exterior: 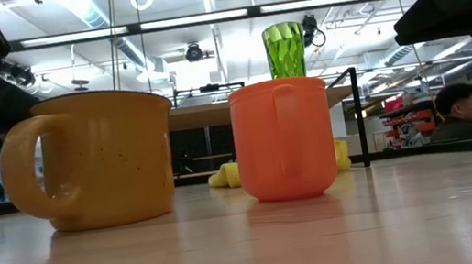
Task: Stack small to large cups/mugs on shelf
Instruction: Put the yellow mug on the shelf
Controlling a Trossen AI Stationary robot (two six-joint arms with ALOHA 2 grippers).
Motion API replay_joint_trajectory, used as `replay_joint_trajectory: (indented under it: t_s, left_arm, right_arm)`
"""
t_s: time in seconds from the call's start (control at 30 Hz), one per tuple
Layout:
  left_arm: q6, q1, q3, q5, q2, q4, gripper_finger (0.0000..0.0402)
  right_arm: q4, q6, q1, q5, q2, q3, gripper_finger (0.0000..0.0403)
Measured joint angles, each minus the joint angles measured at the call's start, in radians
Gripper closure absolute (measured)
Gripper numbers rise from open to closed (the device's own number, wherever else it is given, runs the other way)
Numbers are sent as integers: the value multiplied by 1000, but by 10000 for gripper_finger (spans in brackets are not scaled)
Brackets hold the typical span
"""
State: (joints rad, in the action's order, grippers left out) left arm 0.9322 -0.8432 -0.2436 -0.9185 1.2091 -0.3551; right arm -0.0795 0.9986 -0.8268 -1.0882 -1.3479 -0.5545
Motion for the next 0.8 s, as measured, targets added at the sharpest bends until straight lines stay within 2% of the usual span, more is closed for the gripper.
replay_joint_trajectory:
  t_s: [0.23,0.43,0.53,0.8]
  left_arm:
    - [-48,55,0,63,0,-32,342]
    - [-243,68,5,74,5,-185,348]
    - [-295,67,4,70,5,-253,349]
    - [-291,71,4,58,4,-326,343]
  right_arm:
    - [0,-5,0,-3,0,0,298]
    - [0,-7,0,-3,0,0,298]
    - [0,-7,0,-4,0,0,298]
    - [0,-15,0,-3,0,0,298]
